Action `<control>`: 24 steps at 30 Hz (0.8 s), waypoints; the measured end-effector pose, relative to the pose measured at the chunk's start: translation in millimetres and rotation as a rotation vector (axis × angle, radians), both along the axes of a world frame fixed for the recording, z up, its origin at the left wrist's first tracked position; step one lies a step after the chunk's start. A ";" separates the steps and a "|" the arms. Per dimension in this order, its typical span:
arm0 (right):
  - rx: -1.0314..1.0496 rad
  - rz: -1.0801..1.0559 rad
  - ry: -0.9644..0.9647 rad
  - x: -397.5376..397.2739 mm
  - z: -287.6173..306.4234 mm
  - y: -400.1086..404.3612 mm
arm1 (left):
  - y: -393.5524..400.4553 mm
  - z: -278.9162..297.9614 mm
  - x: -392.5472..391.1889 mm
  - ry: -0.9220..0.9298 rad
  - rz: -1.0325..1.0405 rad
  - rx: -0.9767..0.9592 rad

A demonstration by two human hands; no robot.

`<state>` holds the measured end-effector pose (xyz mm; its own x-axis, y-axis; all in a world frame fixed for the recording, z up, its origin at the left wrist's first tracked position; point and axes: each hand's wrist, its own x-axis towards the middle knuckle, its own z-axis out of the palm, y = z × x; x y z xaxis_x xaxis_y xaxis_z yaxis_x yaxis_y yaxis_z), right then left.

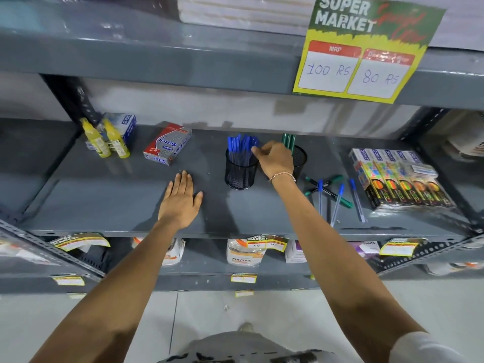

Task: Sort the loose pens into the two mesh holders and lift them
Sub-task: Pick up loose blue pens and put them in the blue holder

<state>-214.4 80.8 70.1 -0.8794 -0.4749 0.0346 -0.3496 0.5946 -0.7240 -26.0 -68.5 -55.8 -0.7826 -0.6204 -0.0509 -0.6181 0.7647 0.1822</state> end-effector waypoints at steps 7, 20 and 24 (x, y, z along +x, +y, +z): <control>0.003 -0.285 0.086 -23.8 -4.4 63.5 | 14.0 4.7 -8.8 0.013 -0.041 0.042; 0.437 -0.381 -0.114 -43.6 -40.4 130.5 | 13.6 1.2 -6.6 0.016 -0.027 0.024; 0.343 -0.390 -0.108 -46.8 -34.2 127.4 | 14.5 1.8 -7.0 0.021 -0.023 0.029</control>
